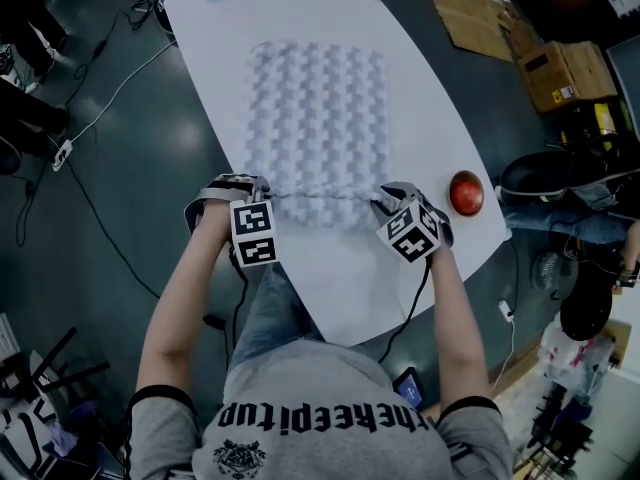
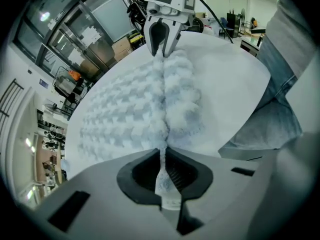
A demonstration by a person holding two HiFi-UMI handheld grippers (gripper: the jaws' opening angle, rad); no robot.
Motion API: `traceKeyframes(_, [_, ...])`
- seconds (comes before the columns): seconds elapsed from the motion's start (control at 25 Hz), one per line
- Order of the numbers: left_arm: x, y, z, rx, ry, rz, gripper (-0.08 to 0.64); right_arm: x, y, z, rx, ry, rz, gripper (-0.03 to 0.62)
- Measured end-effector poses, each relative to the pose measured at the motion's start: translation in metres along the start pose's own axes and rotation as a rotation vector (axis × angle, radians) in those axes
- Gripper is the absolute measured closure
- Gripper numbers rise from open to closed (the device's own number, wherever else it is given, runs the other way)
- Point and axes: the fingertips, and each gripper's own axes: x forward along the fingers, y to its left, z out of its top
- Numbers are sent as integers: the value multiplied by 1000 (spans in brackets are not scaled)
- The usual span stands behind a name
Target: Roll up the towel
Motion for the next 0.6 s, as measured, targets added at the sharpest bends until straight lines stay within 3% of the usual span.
traceKeyframes(0.28, [1, 16, 3, 9, -31, 84, 486, 5, -18, 4, 14, -13, -86, 442])
traceKeyframes(0.6, [-24, 40, -8, -254, -203, 106, 419, -7, -30, 8, 230, -135, -50, 442])
